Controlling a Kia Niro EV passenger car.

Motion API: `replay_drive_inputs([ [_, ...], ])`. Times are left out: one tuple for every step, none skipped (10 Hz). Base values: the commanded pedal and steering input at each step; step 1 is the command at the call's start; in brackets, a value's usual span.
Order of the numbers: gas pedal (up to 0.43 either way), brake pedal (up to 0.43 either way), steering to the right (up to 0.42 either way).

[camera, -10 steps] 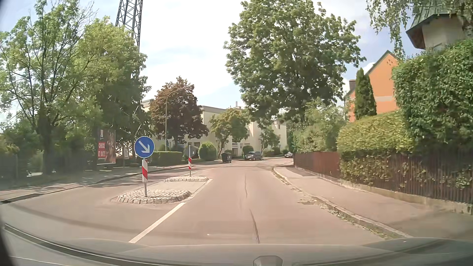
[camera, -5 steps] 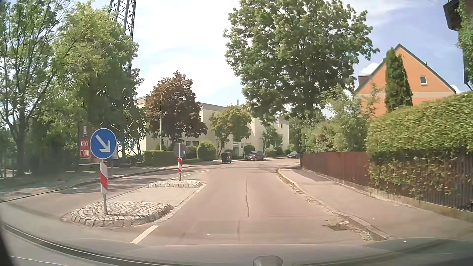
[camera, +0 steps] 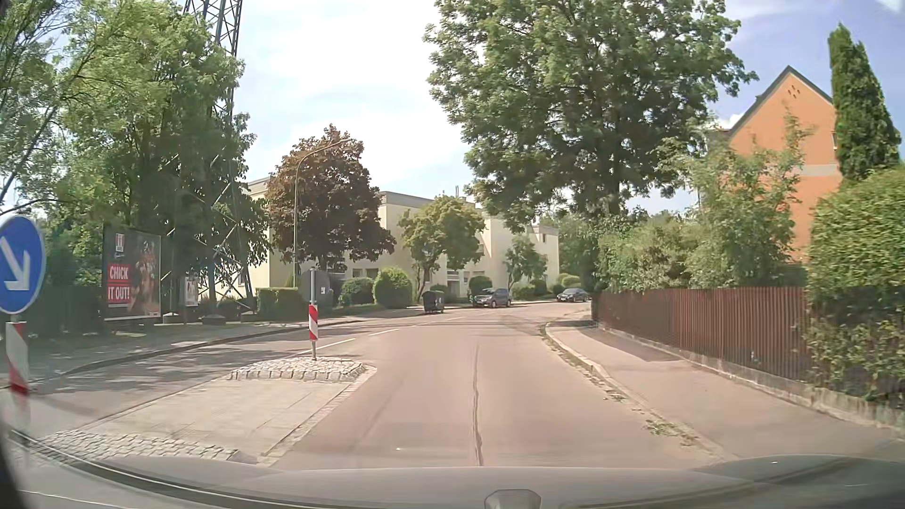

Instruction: Follow the waypoints while adhering to traffic rules and regulations

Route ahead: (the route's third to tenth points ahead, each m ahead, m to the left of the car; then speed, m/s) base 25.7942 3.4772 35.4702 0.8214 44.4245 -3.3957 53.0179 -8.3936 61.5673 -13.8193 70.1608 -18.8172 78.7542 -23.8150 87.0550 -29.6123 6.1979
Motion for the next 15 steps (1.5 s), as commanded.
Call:
replay_drive_inputs([
  [0.248,0.000,-0.010],
  [0.248,0.000,-0.010],
  [0.248,0.000,-0.010],
  [0.248,0.000,-0.008],
  [0.248,0.000,-0.008],
  [0.248,0.000,-0.008],
  [0.248,0.000,-0.007],
  [0.228,0.000,-0.005],
  [0.209,0.000,-0.004],
  [0.150,0.000,-0.003],
  [0.138,0.000,0.000],
  [0.138,0.000,0.001],
  [0.138,0.000,0.005],
  [0.138,0.000,0.008],
  [0.138,0.000,0.008],
])
